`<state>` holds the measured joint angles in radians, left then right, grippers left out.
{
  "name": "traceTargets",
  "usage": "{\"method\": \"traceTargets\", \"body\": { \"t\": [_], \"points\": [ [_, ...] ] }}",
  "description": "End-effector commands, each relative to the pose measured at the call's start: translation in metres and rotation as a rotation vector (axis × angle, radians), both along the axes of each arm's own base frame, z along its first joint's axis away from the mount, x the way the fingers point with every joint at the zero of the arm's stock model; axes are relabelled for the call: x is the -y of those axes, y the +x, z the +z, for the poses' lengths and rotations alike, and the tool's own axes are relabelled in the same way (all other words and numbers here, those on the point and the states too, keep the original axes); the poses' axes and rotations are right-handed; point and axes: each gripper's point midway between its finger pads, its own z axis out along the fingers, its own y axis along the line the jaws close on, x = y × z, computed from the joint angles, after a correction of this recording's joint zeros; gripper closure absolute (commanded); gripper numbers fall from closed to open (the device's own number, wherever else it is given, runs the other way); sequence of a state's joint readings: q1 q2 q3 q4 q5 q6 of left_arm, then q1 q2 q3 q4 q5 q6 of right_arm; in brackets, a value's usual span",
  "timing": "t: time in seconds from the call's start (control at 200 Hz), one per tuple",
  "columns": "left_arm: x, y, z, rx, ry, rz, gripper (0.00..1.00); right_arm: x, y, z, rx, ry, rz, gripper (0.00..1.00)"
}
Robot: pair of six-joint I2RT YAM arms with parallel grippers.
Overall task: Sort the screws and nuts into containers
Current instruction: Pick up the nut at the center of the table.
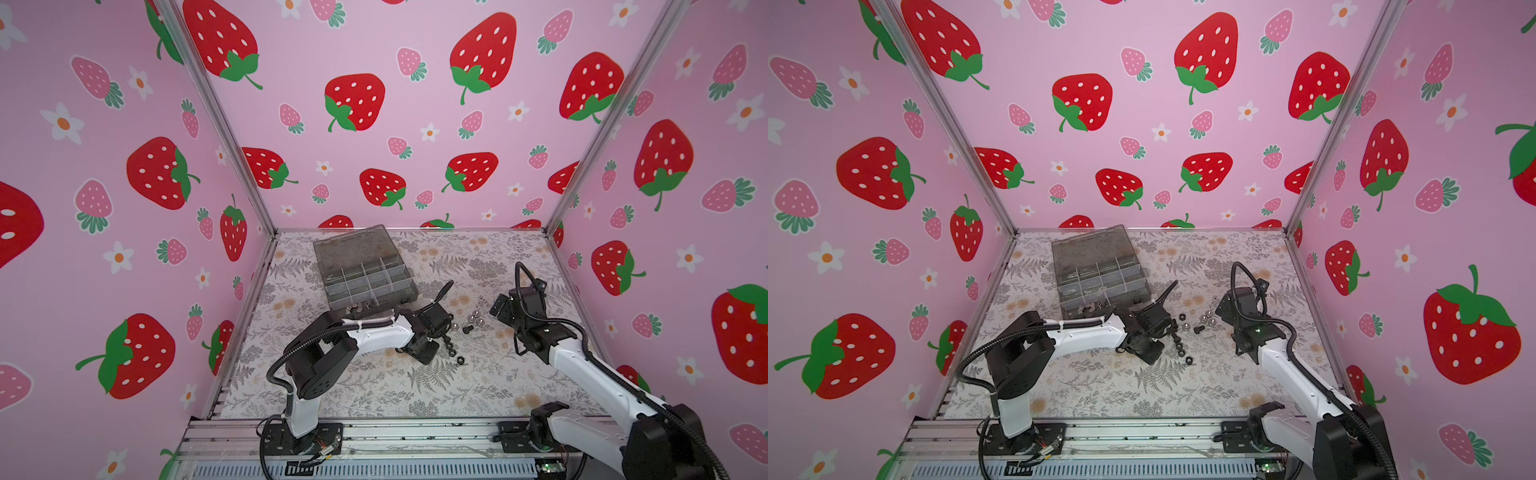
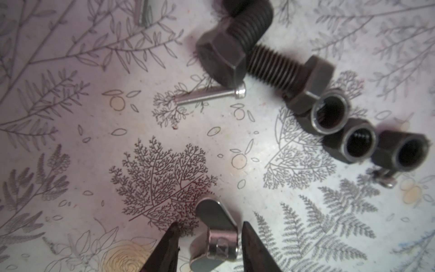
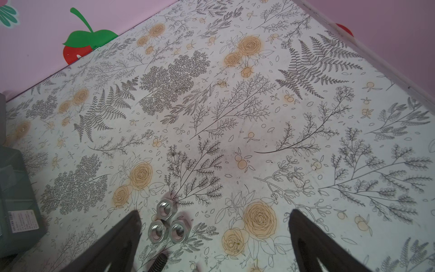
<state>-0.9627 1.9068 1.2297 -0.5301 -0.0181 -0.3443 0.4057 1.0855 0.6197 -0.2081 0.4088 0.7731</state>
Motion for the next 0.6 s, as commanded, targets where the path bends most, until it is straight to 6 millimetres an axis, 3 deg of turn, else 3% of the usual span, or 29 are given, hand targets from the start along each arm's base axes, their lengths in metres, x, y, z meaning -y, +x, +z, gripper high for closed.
{"method": "traceTargets", "body": {
  "t": [0.0,0.475,0.595],
  "points": [
    [-0.003,0.0,-0.011,-0.015,0.047,0.0,0.54,0.001,-0.001,-0.003,-0.013,-0.007,-0.011,0.0],
    [-0.022,-0.016,-0.014,-0.046,0.072,0.01,0.62,-0.004,0.004,-0.005,-0.014,0.01,-0.002,0.0],
    [-0.025,-0.018,-0.014,-0.051,0.073,0.015,0.67,-0.004,0.003,-0.005,-0.014,0.011,-0.002,0.0]
  ]
}}
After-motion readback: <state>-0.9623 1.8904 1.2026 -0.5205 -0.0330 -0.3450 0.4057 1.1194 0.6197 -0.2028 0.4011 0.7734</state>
